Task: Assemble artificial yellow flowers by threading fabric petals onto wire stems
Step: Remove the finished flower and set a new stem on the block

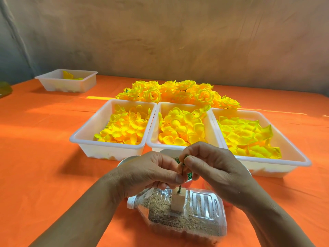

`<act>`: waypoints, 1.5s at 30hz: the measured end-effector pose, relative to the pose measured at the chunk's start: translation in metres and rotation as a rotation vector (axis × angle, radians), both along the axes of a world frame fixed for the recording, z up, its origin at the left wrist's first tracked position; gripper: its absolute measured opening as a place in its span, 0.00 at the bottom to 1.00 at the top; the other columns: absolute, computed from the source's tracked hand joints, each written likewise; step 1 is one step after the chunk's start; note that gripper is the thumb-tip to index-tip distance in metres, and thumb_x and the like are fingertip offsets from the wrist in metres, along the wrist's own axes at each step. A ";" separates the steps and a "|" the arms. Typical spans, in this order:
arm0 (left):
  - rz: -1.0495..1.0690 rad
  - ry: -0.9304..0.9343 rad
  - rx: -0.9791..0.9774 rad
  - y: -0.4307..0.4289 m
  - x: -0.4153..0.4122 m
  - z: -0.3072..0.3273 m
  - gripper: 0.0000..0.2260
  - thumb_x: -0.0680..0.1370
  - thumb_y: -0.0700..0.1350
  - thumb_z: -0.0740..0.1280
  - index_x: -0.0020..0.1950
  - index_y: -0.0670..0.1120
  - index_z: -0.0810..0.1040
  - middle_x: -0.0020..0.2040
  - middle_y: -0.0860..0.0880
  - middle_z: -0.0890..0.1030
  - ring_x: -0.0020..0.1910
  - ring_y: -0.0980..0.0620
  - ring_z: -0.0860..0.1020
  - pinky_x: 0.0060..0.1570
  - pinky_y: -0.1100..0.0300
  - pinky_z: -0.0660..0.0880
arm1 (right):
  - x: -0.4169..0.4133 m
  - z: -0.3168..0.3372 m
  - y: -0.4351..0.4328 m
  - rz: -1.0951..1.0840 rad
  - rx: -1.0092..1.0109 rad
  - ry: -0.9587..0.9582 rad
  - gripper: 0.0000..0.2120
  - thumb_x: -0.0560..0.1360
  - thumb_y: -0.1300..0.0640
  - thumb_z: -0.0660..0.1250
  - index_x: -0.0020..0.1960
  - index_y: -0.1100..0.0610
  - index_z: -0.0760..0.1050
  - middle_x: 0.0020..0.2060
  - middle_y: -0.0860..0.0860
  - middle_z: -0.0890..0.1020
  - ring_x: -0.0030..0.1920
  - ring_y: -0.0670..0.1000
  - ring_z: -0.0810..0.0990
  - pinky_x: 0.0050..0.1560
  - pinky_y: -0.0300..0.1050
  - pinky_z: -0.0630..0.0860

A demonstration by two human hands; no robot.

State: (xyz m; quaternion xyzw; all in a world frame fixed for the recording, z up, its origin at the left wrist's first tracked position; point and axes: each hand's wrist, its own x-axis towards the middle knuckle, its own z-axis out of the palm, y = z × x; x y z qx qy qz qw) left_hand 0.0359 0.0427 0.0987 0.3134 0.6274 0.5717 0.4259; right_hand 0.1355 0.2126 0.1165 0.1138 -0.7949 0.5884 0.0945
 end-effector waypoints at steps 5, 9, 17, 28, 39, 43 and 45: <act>0.004 -0.009 0.004 0.000 0.001 0.000 0.09 0.64 0.48 0.77 0.41 0.47 0.85 0.38 0.48 0.80 0.35 0.58 0.76 0.33 0.68 0.70 | 0.000 0.001 0.000 -0.001 -0.112 -0.086 0.07 0.75 0.55 0.65 0.46 0.57 0.80 0.40 0.62 0.82 0.39 0.50 0.79 0.38 0.41 0.75; 0.003 -0.018 0.005 0.001 0.002 0.002 0.06 0.63 0.48 0.76 0.37 0.49 0.85 0.35 0.50 0.80 0.34 0.58 0.76 0.33 0.68 0.70 | 0.001 0.000 0.000 -0.004 -0.303 -0.212 0.07 0.74 0.56 0.70 0.44 0.60 0.80 0.38 0.61 0.81 0.38 0.50 0.79 0.36 0.39 0.74; 0.013 -0.030 -0.010 0.000 0.005 0.003 0.05 0.68 0.43 0.73 0.33 0.50 0.84 0.32 0.53 0.80 0.32 0.60 0.76 0.32 0.69 0.70 | 0.000 -0.004 -0.001 0.020 -0.519 -0.315 0.07 0.68 0.54 0.71 0.43 0.57 0.82 0.37 0.54 0.81 0.36 0.48 0.79 0.36 0.38 0.75; 0.012 -0.031 -0.008 0.000 0.005 0.004 0.05 0.69 0.43 0.73 0.33 0.51 0.84 0.33 0.52 0.81 0.32 0.60 0.77 0.33 0.69 0.70 | 0.004 -0.002 -0.001 0.027 -0.374 -0.219 0.08 0.72 0.55 0.68 0.43 0.60 0.81 0.37 0.55 0.81 0.36 0.47 0.78 0.37 0.37 0.74; 0.054 -0.037 -0.009 -0.001 0.004 -0.002 0.04 0.68 0.44 0.75 0.41 0.46 0.85 0.39 0.44 0.79 0.36 0.55 0.77 0.33 0.68 0.71 | 0.009 0.013 -0.004 -0.153 0.442 0.127 0.04 0.75 0.52 0.66 0.44 0.49 0.80 0.36 0.42 0.82 0.38 0.43 0.81 0.37 0.32 0.73; 0.034 -0.008 -0.026 -0.002 0.003 -0.001 0.07 0.65 0.46 0.77 0.41 0.48 0.84 0.39 0.45 0.81 0.36 0.57 0.77 0.36 0.66 0.69 | 0.011 0.005 -0.003 -0.229 0.581 0.168 0.02 0.73 0.52 0.71 0.42 0.46 0.80 0.41 0.39 0.81 0.40 0.36 0.79 0.37 0.23 0.67; 0.019 0.012 -0.043 -0.004 0.002 0.000 0.07 0.64 0.45 0.76 0.40 0.51 0.85 0.39 0.50 0.82 0.38 0.57 0.77 0.38 0.65 0.70 | 0.009 -0.001 -0.001 -0.213 0.604 0.156 0.04 0.73 0.52 0.72 0.41 0.46 0.79 0.41 0.41 0.81 0.41 0.38 0.78 0.39 0.24 0.68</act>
